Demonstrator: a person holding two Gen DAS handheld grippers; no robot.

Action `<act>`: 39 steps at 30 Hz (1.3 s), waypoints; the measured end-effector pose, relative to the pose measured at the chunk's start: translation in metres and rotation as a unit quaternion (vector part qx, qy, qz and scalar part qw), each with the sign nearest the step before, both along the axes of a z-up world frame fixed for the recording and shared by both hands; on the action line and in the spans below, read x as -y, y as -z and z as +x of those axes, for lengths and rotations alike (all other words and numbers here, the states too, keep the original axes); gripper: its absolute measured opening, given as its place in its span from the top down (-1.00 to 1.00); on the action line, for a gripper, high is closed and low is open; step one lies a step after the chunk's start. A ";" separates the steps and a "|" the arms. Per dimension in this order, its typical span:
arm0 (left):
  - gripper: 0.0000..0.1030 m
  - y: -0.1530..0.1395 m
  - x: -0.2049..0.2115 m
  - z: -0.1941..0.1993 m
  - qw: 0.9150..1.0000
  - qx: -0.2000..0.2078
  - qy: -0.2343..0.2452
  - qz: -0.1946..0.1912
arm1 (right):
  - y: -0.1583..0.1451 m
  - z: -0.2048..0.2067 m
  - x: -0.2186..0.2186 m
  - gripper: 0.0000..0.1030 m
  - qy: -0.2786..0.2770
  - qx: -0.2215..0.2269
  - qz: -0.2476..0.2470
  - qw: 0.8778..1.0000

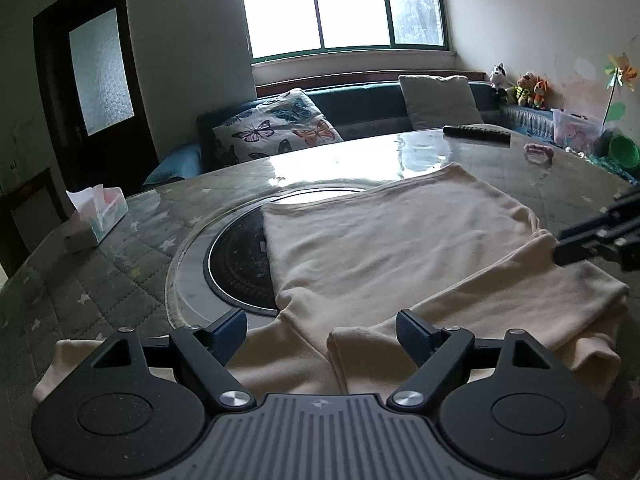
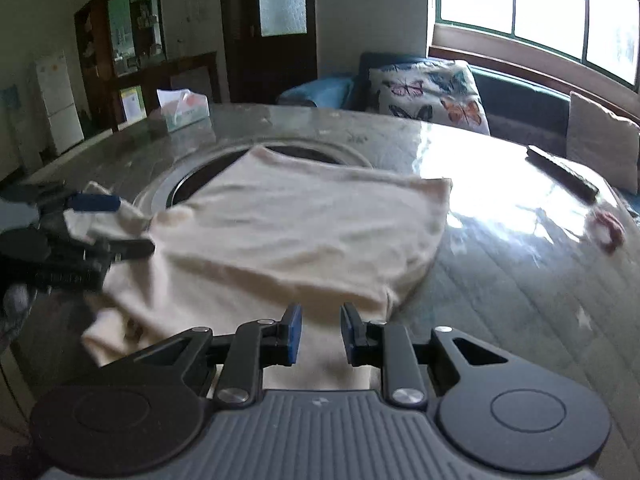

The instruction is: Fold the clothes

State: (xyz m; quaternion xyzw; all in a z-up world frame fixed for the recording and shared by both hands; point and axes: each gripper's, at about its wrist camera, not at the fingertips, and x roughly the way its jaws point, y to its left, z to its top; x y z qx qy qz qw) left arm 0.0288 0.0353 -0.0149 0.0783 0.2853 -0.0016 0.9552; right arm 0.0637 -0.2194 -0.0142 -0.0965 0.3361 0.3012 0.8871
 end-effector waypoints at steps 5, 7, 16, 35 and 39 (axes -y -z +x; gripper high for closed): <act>-0.64 0.007 -0.007 0.002 1.000 -0.012 -0.018 0.013 | 0.017 0.021 -0.012 0.59 0.007 -0.008 -0.014 1.000; -0.66 0.009 -0.014 0.001 0.999 -0.017 -0.026 0.010 | 0.020 0.022 -0.010 0.59 0.006 -0.012 -0.012 1.000; -0.69 0.001 -0.029 -0.013 0.999 -0.008 -0.036 -0.012 | 0.011 0.006 -0.028 0.57 -0.028 0.006 -0.027 0.999; -0.69 -0.008 -0.124 -0.039 0.979 0.000 -0.201 -0.034 | 0.016 -0.029 -0.135 0.41 -0.195 0.007 -0.042 0.980; -0.66 -0.009 -0.150 -0.047 0.970 0.000 -0.240 -0.035 | 0.014 -0.028 -0.141 0.41 -0.203 0.006 -0.032 0.979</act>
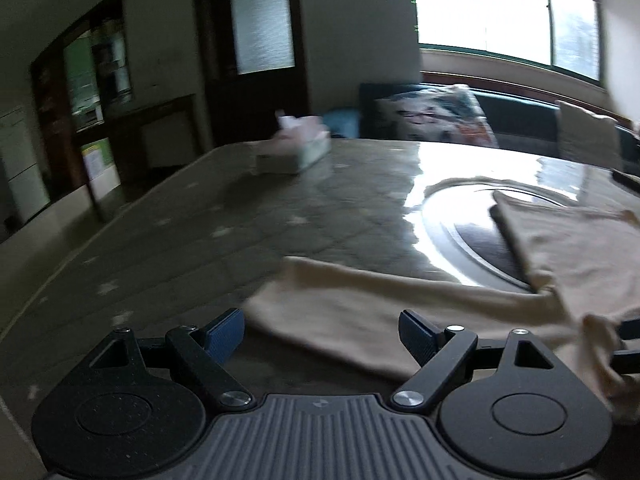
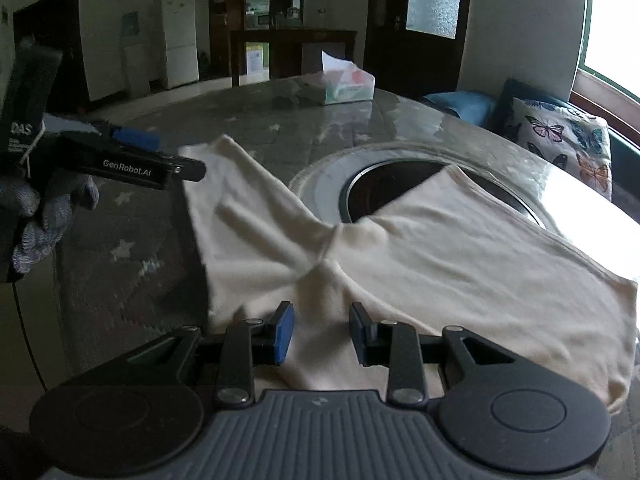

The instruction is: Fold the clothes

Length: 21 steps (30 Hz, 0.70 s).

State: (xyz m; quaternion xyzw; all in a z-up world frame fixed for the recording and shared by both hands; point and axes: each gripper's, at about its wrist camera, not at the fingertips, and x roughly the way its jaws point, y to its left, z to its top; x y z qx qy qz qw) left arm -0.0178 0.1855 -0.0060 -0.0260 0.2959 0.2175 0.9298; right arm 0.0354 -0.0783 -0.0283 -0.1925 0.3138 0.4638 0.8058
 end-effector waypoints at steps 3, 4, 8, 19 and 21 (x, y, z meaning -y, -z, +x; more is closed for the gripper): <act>-0.65 0.000 -0.014 -0.003 1.000 0.001 -0.020 -0.002 | 0.002 0.001 -0.003 0.41 -0.007 -0.007 0.001 1.000; -0.61 0.000 -0.018 -0.003 1.000 0.002 -0.026 -0.005 | 0.001 0.001 -0.003 0.41 -0.007 -0.007 0.002 1.000; -0.41 0.002 -0.032 0.003 0.999 -0.003 -0.039 -0.023 | -0.005 0.000 0.000 0.41 -0.005 -0.004 0.005 1.000; 0.81 0.010 -0.052 0.009 0.995 0.004 -0.052 -0.081 | -0.027 -0.003 0.032 0.38 0.024 0.019 0.027 0.999; 0.88 0.004 -0.049 0.009 0.995 0.013 -0.047 -0.084 | -0.029 -0.002 0.040 0.38 0.034 0.021 0.030 0.999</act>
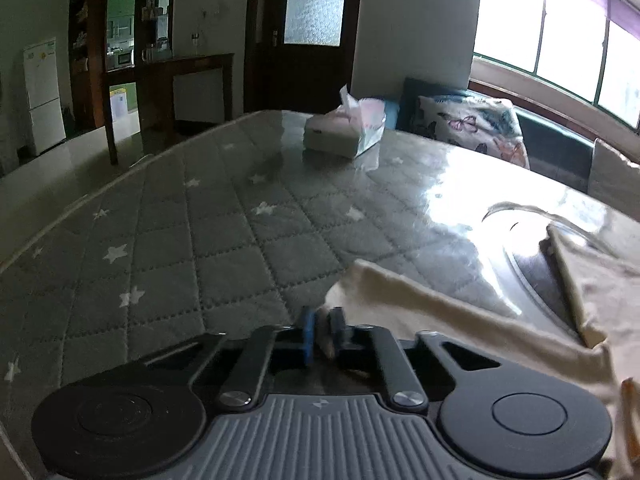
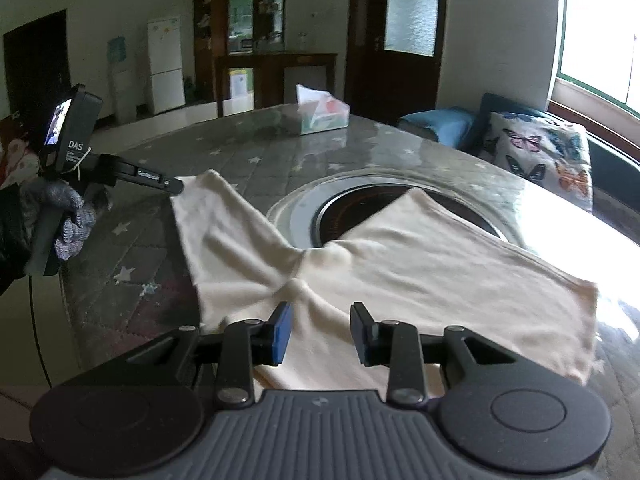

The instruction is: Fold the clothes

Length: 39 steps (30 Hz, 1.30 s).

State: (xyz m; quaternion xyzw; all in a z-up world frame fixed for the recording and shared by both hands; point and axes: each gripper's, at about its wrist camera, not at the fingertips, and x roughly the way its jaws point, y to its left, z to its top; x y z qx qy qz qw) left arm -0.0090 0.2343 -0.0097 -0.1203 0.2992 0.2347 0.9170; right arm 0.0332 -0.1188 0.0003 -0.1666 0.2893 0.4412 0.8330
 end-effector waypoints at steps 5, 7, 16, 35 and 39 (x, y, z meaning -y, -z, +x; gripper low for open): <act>0.91 -0.034 0.025 -0.002 0.998 0.044 0.036 0.018 | -0.002 0.002 0.022 0.38 0.028 0.001 0.009 1.000; 0.91 -0.052 0.040 0.000 0.996 0.065 0.060 0.026 | -0.002 0.004 0.031 0.38 0.041 -0.001 0.015 0.999; 0.91 -0.117 0.147 0.011 0.963 0.138 0.226 0.049 | -0.003 0.009 0.071 0.38 0.087 0.004 0.043 0.995; 0.78 -0.092 0.286 0.027 0.885 0.100 0.453 0.026 | 0.005 0.014 0.131 0.38 0.173 -0.009 0.064 0.983; 0.20 -0.088 0.265 0.023 0.894 0.096 0.437 0.040 | 0.002 0.014 0.134 0.38 0.175 -0.008 0.067 0.982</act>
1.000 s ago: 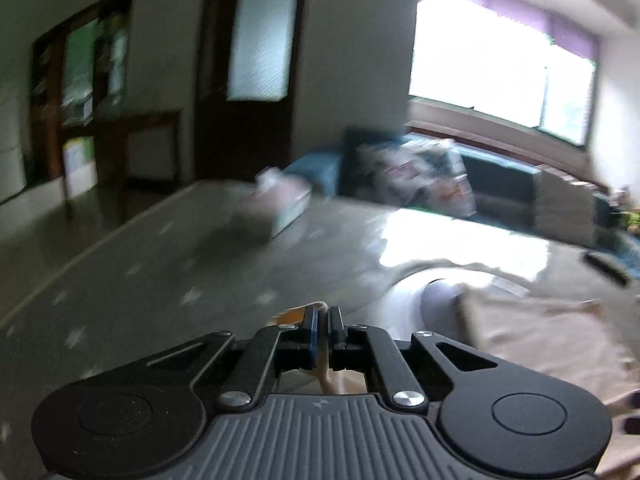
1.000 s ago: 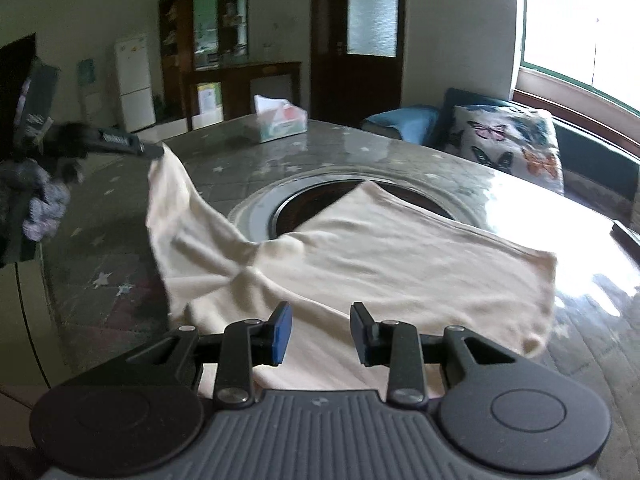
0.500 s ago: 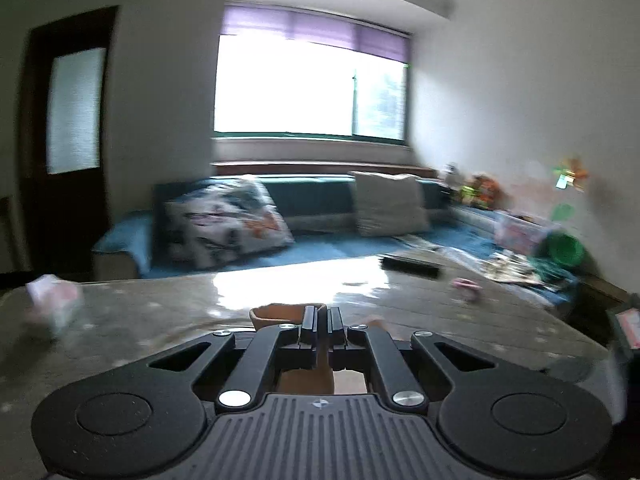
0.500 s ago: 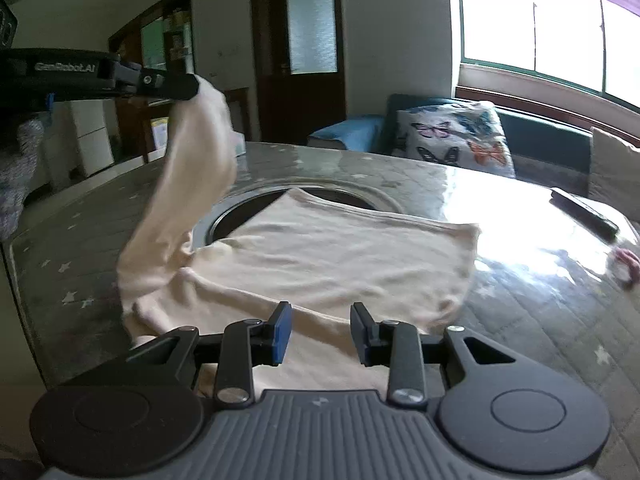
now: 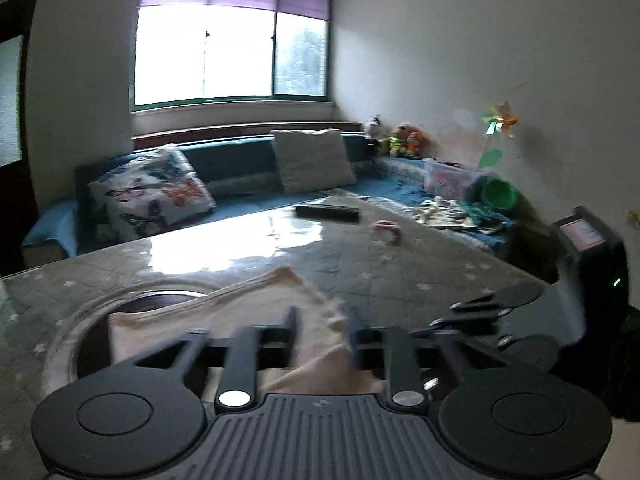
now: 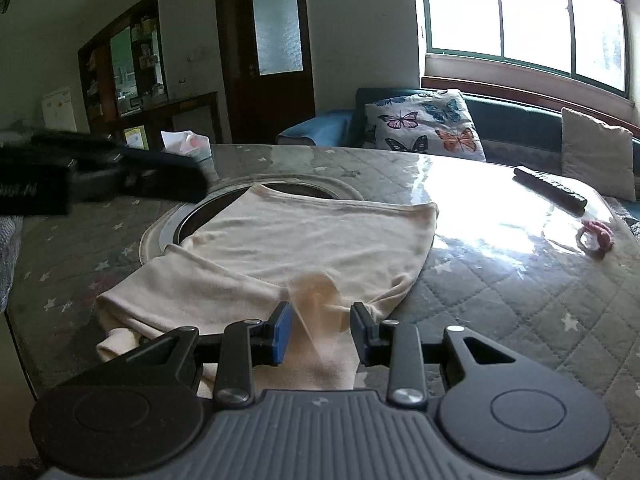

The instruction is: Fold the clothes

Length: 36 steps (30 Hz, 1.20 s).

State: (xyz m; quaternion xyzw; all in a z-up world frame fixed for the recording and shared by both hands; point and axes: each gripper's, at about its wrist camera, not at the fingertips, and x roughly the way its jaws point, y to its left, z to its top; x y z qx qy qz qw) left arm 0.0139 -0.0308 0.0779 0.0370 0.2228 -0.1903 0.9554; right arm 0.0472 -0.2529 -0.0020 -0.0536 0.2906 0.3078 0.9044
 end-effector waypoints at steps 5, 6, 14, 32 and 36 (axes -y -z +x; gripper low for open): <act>0.19 0.016 -0.049 0.003 0.997 -0.015 -0.071 0.029 | 0.000 0.003 0.000 0.38 -0.001 -0.012 0.007 1.000; 0.19 0.021 -0.058 0.004 0.996 -0.024 -0.083 0.034 | 0.001 0.005 -0.001 0.38 -0.002 -0.018 0.007 1.000; 0.19 0.066 -0.089 -0.019 0.990 -0.083 -0.095 0.070 | 0.023 0.014 -0.013 0.40 -0.001 -0.066 -0.012 0.998; 0.87 0.088 -0.106 -0.029 0.989 -0.103 -0.060 0.091 | 0.009 0.000 -0.013 0.88 0.023 -0.094 -0.020 0.995; 0.87 0.083 -0.113 -0.026 0.988 -0.102 -0.064 0.100 | 0.013 0.004 -0.010 0.78 0.029 -0.082 -0.031 0.996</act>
